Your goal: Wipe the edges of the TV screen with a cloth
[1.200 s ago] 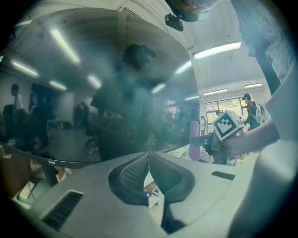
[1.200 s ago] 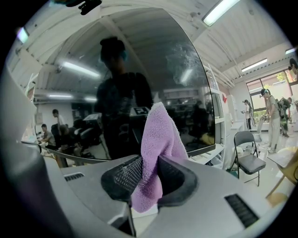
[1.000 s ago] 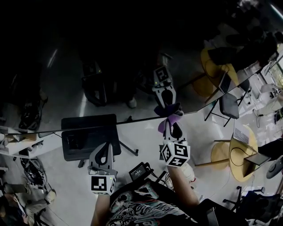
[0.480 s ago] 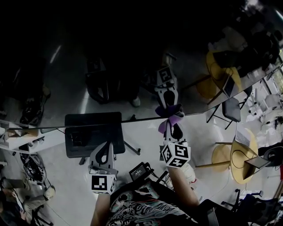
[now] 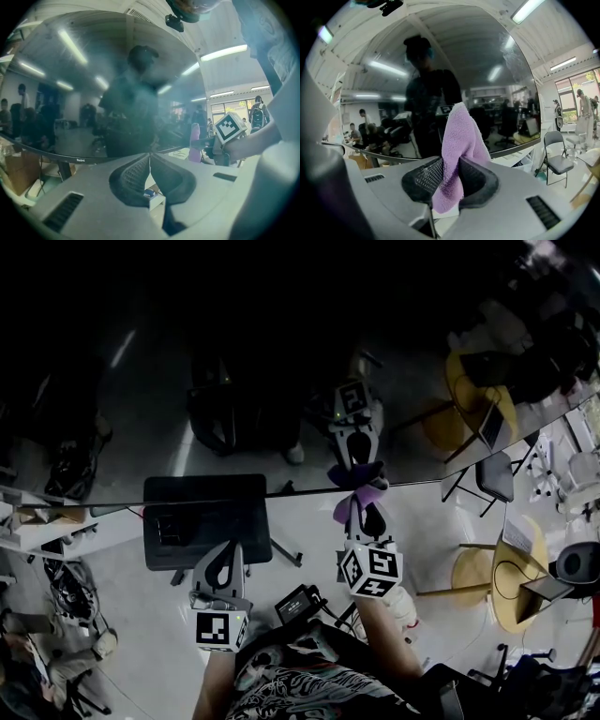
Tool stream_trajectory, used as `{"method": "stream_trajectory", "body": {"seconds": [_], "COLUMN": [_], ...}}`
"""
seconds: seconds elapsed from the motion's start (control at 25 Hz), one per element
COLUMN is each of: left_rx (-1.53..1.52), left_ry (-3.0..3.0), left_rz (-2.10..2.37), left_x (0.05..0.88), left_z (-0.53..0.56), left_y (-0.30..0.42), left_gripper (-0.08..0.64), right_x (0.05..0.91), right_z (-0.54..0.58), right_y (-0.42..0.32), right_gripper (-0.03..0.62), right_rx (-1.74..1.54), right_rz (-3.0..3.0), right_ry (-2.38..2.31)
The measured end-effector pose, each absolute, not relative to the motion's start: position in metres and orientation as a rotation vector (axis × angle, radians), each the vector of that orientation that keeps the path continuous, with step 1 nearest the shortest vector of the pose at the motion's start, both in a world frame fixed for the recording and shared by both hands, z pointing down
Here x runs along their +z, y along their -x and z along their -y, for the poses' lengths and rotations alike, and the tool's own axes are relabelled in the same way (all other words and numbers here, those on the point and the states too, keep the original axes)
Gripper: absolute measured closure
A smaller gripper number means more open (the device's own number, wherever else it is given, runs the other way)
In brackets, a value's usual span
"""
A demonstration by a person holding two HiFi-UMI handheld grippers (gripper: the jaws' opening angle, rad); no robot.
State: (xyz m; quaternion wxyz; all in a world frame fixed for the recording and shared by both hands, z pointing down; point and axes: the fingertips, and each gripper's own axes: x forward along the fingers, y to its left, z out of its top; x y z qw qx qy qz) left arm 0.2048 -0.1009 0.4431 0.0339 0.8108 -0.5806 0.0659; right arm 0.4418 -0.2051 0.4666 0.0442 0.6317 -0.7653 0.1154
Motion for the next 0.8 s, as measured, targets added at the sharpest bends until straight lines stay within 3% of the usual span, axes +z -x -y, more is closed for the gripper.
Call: {"method": "stream_trajectory", "body": {"seconds": [0.8], "left_rx": [0.179], "left_ry": [-2.451], "left_rz": [1.816], "left_x": [0.45], "left_z": [0.091], "left_y": [-0.154], "left_gripper": [0.541], "right_x": [0.471], "right_z": [0.2], "right_y": [-0.378], "right_gripper": [0.483], "right_rx": [0.354], "right_rz": [2.375], "right_ry": [-1.858]}}
